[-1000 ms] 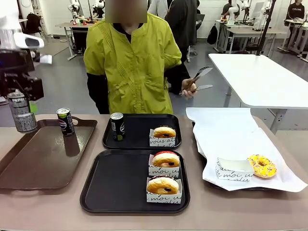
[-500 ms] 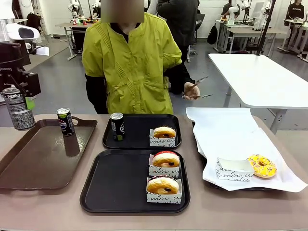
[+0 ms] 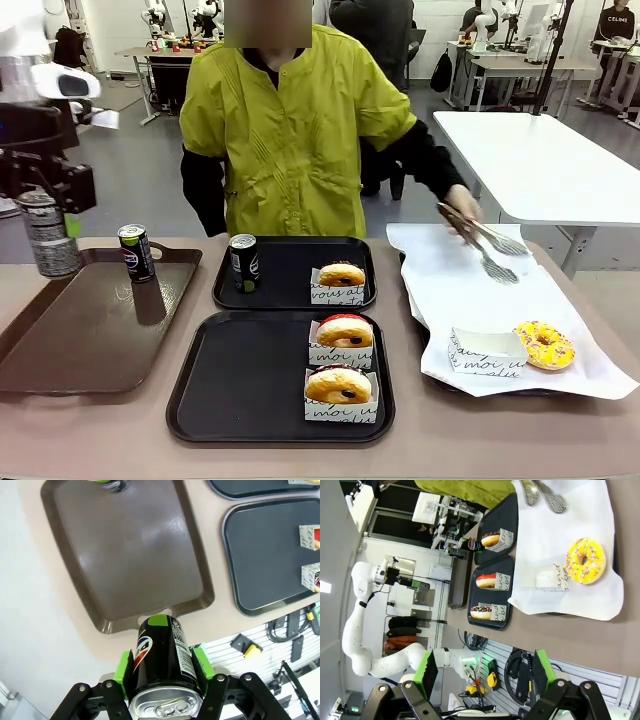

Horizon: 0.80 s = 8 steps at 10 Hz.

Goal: Set up donuts and drinks on trays.
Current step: Pick up one Pepsi coke from the Handle tray and place it on the Flat Tray without a Pepsi coke.

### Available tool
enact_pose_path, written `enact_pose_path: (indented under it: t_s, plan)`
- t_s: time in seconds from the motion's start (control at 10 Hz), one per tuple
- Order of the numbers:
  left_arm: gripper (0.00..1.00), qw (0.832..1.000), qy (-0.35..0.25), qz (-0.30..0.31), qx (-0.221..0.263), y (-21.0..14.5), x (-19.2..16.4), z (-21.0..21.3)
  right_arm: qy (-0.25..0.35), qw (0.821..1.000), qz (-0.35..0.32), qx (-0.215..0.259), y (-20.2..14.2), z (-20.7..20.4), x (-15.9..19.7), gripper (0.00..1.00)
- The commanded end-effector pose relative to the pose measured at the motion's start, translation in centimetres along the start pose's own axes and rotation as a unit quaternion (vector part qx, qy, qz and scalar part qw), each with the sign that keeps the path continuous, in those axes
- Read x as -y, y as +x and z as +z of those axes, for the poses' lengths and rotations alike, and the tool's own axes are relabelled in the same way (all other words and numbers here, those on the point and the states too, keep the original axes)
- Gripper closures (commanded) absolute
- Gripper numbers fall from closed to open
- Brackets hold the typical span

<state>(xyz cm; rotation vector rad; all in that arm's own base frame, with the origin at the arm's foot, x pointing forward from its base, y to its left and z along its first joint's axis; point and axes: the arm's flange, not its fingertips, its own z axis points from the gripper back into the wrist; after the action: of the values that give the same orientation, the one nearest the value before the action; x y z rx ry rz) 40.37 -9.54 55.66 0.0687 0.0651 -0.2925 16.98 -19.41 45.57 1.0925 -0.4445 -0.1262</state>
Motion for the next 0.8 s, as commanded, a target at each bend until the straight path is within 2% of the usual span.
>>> enact_pose_path:
  t_s: [0.0,0.3,0.5,0.7]
  plan:
    - [0.41,0.998,0.019,-0.056,0.026,0.3,5.3,-0.9,0.006,1.0,0.006,0.0,0.0,0.0,0.0,0.0]
    - [0.41,0.988,0.01,-0.152,0.036,2.1,13.0,-0.5,0.006,1.0,0.006,0.0,0.0,0.0,0.0,0.0]
    - [0.41,0.981,0.01,-0.191,0.034,5.2,17.2,-0.9,0.006,1.0,0.006,0.0,0.0,0.0,0.0,0.0]
    - [0.41,0.973,0.002,-0.226,0.047,8.5,19.9,-2.5,0.006,1.0,0.006,0.0,0.0,0.0,0.0,0.0]
